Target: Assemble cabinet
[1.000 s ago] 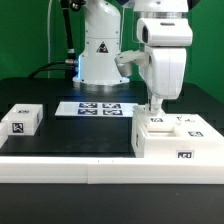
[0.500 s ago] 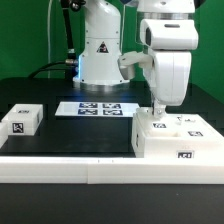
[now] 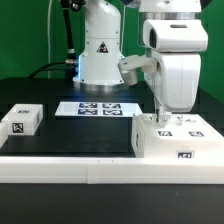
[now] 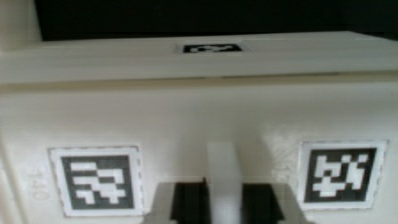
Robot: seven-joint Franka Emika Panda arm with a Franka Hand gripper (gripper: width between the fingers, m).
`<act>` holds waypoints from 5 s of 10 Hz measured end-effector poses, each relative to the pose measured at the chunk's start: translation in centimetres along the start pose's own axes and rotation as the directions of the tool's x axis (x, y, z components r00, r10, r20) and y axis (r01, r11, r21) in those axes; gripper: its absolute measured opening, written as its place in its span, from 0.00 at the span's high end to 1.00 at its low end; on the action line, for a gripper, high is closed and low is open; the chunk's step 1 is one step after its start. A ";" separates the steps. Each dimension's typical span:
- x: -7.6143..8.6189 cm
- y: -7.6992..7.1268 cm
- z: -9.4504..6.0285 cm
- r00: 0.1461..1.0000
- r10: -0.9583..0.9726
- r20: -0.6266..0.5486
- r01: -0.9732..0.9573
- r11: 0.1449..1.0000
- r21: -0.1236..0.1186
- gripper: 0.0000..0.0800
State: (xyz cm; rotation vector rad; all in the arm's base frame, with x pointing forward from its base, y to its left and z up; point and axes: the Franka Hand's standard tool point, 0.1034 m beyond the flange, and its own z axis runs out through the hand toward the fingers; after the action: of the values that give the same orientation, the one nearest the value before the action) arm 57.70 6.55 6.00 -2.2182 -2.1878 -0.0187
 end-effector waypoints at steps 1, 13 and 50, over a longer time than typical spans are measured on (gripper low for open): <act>0.0 0.0 0.0 1.000 0.000 0.000 0.000 1.000 0.000 0.91; -0.1 0.0 -0.1 1.000 0.008 0.000 -0.008 1.000 -0.002 0.00; 0.7 -8.1 5.1 0.171 0.952 -0.253 -0.985 0.171 -0.021 0.00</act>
Offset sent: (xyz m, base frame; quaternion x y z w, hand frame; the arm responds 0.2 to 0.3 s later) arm 0.0000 0.0000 0.0000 0.0000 0.0000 0.0000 1.0000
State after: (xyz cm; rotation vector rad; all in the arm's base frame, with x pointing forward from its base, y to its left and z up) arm 49.59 7.51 1.02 -3.0817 -0.2425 -0.3864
